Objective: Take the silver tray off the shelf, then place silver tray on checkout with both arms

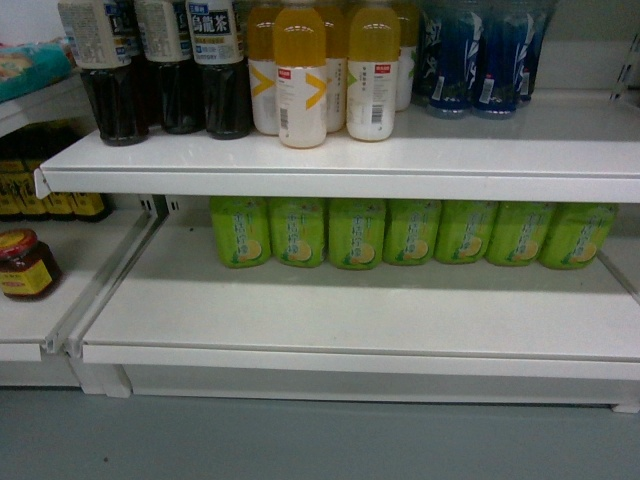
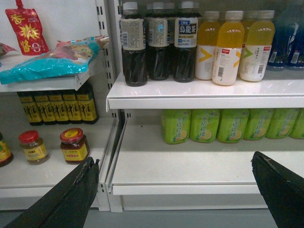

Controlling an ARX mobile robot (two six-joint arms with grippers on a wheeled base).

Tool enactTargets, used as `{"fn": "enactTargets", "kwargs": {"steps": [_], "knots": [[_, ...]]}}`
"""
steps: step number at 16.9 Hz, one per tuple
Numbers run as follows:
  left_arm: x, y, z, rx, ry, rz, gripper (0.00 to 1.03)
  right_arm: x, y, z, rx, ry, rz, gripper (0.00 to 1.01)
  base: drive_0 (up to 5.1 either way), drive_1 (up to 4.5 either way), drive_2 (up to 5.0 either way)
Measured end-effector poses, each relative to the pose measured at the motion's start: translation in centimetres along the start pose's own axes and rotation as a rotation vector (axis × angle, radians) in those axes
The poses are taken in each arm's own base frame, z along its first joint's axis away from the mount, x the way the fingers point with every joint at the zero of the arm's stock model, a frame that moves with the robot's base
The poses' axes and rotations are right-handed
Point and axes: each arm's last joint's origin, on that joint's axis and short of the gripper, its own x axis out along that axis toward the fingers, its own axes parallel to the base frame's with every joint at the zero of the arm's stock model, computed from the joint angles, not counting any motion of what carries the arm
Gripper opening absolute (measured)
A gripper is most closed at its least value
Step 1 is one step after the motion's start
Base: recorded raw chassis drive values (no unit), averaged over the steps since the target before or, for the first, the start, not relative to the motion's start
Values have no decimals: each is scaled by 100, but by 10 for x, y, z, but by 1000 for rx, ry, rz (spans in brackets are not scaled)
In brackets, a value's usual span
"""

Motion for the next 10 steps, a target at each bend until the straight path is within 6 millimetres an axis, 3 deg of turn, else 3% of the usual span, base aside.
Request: {"fn": "enactTargets", "kwargs": {"steps": [10], "knots": [[0,0,0,0,0,0,98,0,0,0,0,0,0,98,0,0,0]]}}
